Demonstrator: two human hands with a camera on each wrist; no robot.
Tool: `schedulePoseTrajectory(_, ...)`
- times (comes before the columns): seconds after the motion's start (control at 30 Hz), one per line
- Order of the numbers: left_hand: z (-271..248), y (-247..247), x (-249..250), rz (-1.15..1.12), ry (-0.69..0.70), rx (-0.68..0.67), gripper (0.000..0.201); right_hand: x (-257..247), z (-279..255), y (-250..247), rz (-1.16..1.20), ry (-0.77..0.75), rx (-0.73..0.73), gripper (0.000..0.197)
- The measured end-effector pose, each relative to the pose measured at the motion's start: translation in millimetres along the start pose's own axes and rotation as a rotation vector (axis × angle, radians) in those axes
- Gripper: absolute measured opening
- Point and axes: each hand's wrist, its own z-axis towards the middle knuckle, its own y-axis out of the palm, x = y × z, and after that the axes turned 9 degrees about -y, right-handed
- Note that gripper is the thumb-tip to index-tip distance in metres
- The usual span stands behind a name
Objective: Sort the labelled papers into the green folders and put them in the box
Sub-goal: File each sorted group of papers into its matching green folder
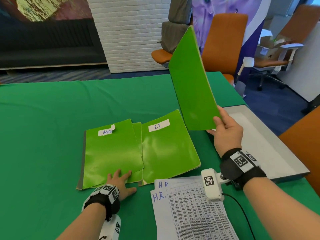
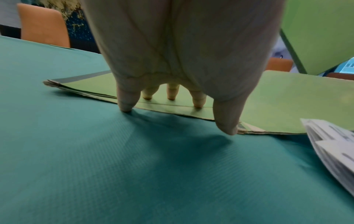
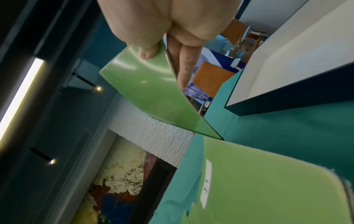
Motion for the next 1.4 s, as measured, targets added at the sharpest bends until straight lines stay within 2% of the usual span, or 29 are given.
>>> schedulePoseTrajectory(0.13,0,2,1,-0.031,-0.001,-0.015,0.080,-14,3,-9,0.124,0.043,0.106,0.040)
schedulePoseTrajectory(0.2,-2,3,3,-0.056,-0.004,-0.004,0.078,-15,2,-10,0.145,0.073,0.101,0.042)
schedulePoseTrajectory(0.27,-5,4,7,-0.092,-0.017,0.044,0.074,-9,-3,-8,0.145,0.133,0.037,0.044)
schedulePoseTrajectory(0.33,-10,4,16,-0.159,-0.028,0.155,0.065,4,-13,-7,0.118,0.218,-0.049,0.044)
schedulePoseTrajectory(0.4,-17,4,26,-0.302,0.024,0.277,0.054,22,-29,-6,0.087,0.313,-0.122,0.044)
schedulePoseTrajectory(0.43,-22,3,32,-0.389,0.067,0.295,0.048,30,-38,-6,0.077,0.363,-0.152,0.044)
schedulePoseTrajectory(0.53,-38,8,50,-0.516,0.142,0.166,0.038,57,-59,-8,0.066,0.506,-0.192,0.046)
schedulePoseTrajectory(0.6,-45,19,58,-0.473,0.147,0.035,0.046,71,-65,-10,0.064,0.601,-0.154,0.048)
schedulePoseTrajectory(0.67,-48,30,61,-0.472,0.129,-0.027,0.058,81,-67,-14,-0.028,0.639,-0.186,0.050)
schedulePoseTrajectory(0.83,-53,45,61,-0.650,0.081,-0.058,0.071,92,-71,-33,-0.521,0.500,-0.443,0.071)
schedulePoseTrajectory(1.0,-61,46,69,-0.773,0.020,-0.078,0.068,80,-95,-60,-1.057,0.281,-0.766,0.094)
schedulePoseTrajectory(1.13,-66,52,74,-0.820,-0.013,-0.049,0.058,75,-125,-83,-1.162,0.334,-0.926,0.113)
schedulePoseTrajectory(1.2,-68,54,76,-0.846,-0.014,-0.041,0.056,76,-133,-91,-1.207,0.342,-0.986,0.117)
schedulePoseTrajectory(1.4,-79,63,83,-0.889,-0.027,0.014,0.061,72,-142,-85,-1.194,0.297,-0.933,0.114)
